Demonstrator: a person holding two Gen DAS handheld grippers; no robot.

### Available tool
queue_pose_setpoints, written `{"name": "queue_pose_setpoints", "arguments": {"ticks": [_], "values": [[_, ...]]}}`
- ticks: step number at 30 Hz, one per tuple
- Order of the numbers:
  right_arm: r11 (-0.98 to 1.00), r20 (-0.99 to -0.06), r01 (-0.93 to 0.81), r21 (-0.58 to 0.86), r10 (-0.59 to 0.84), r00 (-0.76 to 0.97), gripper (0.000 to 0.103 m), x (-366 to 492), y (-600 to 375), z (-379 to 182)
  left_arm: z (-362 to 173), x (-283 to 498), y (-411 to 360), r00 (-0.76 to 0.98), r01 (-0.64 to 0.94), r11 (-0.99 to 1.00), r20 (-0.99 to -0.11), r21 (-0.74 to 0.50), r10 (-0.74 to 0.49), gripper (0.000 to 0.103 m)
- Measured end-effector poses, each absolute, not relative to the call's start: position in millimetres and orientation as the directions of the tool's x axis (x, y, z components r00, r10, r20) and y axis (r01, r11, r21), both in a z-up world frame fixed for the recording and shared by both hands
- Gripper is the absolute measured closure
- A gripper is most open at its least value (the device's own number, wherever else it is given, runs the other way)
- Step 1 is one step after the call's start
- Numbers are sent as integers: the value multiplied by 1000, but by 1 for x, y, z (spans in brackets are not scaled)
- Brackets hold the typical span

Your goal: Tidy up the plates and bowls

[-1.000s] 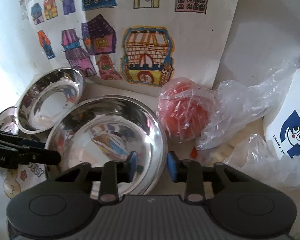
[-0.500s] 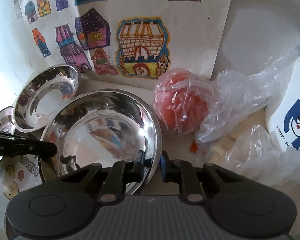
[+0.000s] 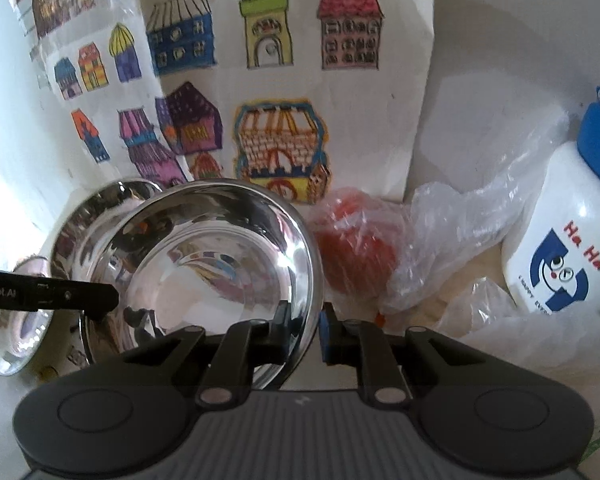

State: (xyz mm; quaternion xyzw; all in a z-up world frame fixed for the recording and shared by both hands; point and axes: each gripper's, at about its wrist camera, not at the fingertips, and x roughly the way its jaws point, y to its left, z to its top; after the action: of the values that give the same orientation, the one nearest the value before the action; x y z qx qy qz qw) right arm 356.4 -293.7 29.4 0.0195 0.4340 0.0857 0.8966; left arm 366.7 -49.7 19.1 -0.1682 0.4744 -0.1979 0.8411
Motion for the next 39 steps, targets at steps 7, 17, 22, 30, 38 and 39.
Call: {"name": "queue_pose_setpoints", "arguments": {"ticks": [7, 17, 22, 30, 38, 39], "values": [[973, -762, -188, 137, 225, 607, 87, 370, -258, 49, 46, 373, -14, 524, 144, 891, -731, -430, -437, 93], [957, -778, -255, 139, 265, 570, 86, 407, -182, 40, 45, 388, 53, 547, 47, 924, -764, -379, -342, 93], [955, -793, -274, 117, 256, 553, 85, 418, -156, 35, 38, 399, 74, 546, 18, 934, -779, -357, -308, 93], [957, -819, -279, 78, 221, 529, 85, 425, -138, 27, 26, 408, 76, 512, 16, 944, -808, -330, -291, 93], [959, -825, -277, 67, 209, 525, 85, 432, -128, 24, 24, 414, 64, 510, 25, 959, -821, -282, -255, 92], [958, -825, -278, 65, 208, 525, 85, 432, -127, 24, 23, 414, 63, 511, 26, 961, -823, -275, -249, 92]]}}
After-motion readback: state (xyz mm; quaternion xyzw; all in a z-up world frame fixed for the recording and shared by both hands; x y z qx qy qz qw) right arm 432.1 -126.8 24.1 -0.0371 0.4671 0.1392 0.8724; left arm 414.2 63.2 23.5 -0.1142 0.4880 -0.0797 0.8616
